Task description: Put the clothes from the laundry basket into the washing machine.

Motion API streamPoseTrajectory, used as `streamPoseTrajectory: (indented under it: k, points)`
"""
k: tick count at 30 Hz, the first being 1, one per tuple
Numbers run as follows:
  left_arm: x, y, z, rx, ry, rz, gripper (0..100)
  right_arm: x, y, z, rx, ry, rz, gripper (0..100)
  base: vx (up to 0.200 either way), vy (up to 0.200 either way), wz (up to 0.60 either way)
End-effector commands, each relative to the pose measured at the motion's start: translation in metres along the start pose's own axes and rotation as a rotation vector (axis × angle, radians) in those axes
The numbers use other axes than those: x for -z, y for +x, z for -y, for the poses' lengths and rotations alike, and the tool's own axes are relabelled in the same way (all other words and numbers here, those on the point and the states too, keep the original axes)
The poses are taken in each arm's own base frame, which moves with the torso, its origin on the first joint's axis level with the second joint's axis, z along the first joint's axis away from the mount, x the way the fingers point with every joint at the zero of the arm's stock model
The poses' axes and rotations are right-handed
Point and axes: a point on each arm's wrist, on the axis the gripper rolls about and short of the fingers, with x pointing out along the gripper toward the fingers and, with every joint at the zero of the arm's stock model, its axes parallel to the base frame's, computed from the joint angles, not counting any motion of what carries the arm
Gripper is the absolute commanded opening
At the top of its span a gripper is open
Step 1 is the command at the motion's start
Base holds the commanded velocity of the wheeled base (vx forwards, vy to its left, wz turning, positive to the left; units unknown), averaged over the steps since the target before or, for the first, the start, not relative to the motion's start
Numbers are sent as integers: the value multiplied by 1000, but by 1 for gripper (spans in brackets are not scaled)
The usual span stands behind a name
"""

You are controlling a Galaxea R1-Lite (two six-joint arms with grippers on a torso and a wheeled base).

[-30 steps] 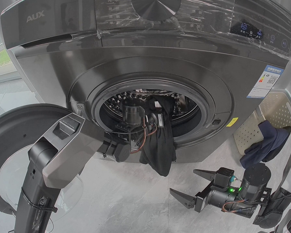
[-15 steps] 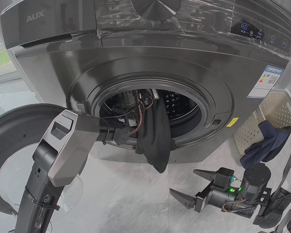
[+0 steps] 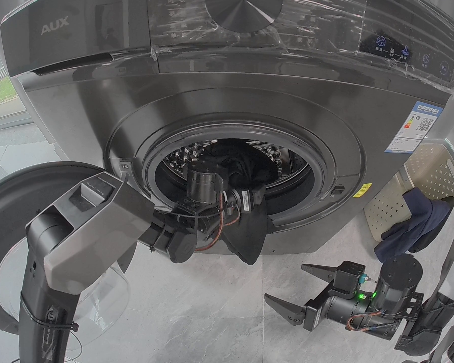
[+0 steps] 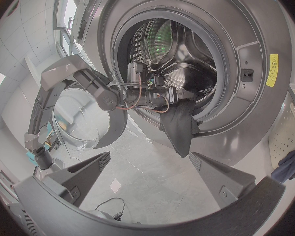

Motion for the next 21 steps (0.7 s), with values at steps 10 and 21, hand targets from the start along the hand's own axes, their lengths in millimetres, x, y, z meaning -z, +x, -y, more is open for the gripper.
streamPoseTrajectory:
  k: [10,21]
  points:
    - [22,-9,0,-1,49,-118,0,0,0,-2,-9,-2,2,100,0,0,0]
    - [-24,16,11,43,-45,140,0,0,0,-2,-7,-1,3,100,0,0,0]
